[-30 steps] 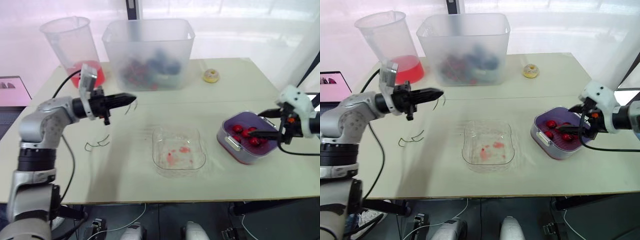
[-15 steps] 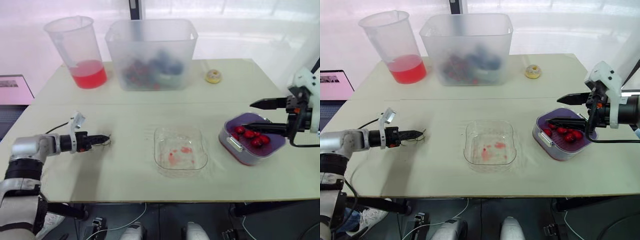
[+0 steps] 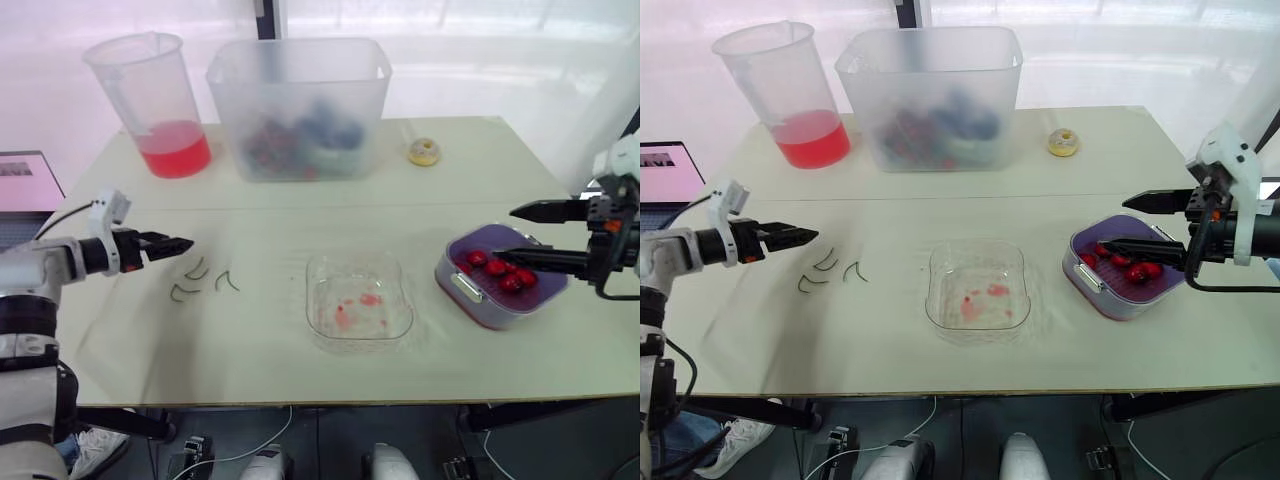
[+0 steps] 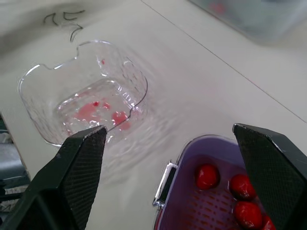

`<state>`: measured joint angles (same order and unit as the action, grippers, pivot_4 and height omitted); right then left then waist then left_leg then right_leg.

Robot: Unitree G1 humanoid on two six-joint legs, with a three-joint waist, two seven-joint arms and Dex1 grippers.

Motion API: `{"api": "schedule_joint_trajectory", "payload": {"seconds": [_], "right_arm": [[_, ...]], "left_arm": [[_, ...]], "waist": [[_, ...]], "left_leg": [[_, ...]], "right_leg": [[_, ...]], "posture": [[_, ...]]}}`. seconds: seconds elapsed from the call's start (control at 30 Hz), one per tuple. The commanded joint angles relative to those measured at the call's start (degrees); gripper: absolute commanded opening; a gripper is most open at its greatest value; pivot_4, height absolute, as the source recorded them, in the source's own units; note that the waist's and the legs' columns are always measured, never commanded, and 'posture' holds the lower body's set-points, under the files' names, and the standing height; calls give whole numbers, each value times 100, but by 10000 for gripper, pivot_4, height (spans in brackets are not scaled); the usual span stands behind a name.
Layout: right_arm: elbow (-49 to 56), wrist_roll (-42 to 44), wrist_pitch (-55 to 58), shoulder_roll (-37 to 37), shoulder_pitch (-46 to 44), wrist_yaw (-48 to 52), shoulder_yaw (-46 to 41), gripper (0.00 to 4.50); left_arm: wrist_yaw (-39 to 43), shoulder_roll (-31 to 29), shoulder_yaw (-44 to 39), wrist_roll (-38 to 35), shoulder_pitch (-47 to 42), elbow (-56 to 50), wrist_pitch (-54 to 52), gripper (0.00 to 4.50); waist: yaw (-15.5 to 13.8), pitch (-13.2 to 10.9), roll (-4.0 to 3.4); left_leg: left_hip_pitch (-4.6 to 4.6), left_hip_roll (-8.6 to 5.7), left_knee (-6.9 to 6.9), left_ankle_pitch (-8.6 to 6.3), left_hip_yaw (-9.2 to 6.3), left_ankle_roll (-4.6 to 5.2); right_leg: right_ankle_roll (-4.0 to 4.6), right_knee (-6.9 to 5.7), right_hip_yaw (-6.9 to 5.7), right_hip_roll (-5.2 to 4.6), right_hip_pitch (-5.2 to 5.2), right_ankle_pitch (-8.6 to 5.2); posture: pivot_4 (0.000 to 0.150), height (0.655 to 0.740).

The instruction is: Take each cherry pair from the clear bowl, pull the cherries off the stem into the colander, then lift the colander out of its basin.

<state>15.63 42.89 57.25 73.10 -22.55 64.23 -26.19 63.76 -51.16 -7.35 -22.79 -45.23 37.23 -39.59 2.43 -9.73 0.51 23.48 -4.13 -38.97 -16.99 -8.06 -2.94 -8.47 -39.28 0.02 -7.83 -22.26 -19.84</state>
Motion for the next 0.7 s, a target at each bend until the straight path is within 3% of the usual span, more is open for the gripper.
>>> {"api": "schedule_joint_trajectory", "payload": {"seconds": [0.03,0.2,0.37,0.57,0.7], "right_arm": [[179,179,153,163,-89,-92,-277,45000],[460,188,553,354,256,-111,-587,45000],[1380,279,1296,255,979,-218,-1524,45000],[2424,-286,1944,-141,1889,-1087,-2268,45000],[2723,-122,2841,-173,1802,-1511,-2233,45000]], "left_arm": [[335,-94,-144,-227,-58,-602,-61,44414],[1331,-73,-160,-761,41,-1843,177,44414],[2256,-65,100,-1560,-49,-3228,-331,44414],[2232,511,506,-818,-310,-3089,1317,44414],[2499,643,596,-848,-356,-2980,1563,44414]], "waist": [[-20,0,0],[-13,0,0],[-5,0,-1],[-38,2,0],[-15,2,1]], "left_leg": [[0,0,-2,0,0,0],[1,-1,1,0,1,0],[1,3,2,0,4,0],[-2,-1,-11,0,13,1],[-2,0,-9,-1,12,2]], "right_leg": [[0,0,-1,0,2,0],[0,1,-1,-3,0,0],[0,4,-1,-1,4,0],[0,4,-3,2,18,0],[0,3,-3,4,18,0]], "posture": [[1500,7400],[1500,7400],[1500,7400],[1500,7400],[1500,7400]]}}
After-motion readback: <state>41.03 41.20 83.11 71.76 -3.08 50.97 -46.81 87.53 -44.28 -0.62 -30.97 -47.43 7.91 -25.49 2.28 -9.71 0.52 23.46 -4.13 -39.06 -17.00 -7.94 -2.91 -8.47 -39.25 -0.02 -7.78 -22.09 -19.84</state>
